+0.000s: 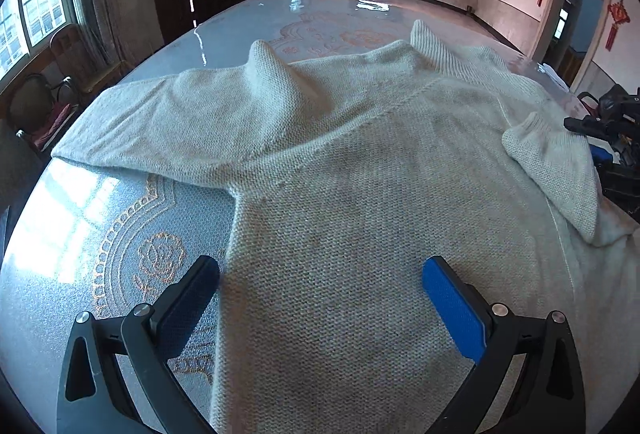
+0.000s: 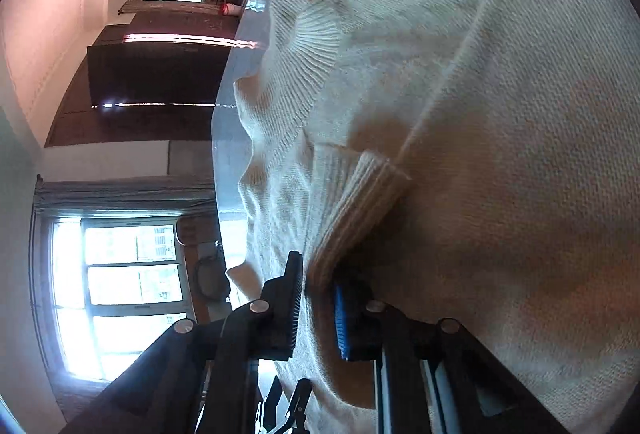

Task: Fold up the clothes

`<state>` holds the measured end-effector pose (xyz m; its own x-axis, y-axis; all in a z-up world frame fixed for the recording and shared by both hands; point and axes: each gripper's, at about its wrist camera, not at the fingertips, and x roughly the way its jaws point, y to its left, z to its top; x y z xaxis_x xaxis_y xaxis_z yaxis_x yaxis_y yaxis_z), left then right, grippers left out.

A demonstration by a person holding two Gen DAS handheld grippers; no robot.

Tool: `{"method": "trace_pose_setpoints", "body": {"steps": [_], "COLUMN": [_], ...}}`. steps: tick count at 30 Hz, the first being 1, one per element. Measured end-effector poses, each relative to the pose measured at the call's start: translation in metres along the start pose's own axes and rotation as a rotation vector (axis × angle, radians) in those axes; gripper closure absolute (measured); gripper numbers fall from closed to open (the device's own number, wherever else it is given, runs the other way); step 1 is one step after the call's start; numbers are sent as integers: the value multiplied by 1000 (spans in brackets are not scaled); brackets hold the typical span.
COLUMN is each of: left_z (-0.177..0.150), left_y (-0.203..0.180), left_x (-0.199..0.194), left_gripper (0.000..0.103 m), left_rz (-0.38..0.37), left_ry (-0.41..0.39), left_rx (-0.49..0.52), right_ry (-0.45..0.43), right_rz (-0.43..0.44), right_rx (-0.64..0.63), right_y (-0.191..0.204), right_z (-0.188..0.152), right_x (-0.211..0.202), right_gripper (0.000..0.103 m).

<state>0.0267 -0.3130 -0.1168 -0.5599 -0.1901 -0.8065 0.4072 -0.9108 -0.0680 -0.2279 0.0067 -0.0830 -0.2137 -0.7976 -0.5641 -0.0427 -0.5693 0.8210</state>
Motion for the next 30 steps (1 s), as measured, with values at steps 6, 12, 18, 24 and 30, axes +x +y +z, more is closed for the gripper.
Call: {"method": "trace_pose_setpoints", "body": {"steps": [6, 12, 18, 24, 30], "left_z": [-10, -17, 2, 44, 89], "left_y": [28, 37, 28, -7, -67], "left_x": [-19, -25, -33, -24, 20], "left_gripper": [0, 0, 0, 0, 0], "left_rz": [7, 26, 11, 1, 97], "left_ry": [-3, -7, -73, -151, -145], "left_rx": [-87, -109, -113, -17, 232], "right_ry": [-57, 155, 107, -87, -79], "right_rz": [-214, -299, -275, -510, -656], "right_rx": [-697, -962, -1039, -807, -734], "right_y": [138, 154, 135, 64, 11], "right_z": [-70, -148, -153, -55, 11], "right_x": [44, 103, 48, -32, -55], "right_gripper": [89, 81, 77, 76, 76]}}
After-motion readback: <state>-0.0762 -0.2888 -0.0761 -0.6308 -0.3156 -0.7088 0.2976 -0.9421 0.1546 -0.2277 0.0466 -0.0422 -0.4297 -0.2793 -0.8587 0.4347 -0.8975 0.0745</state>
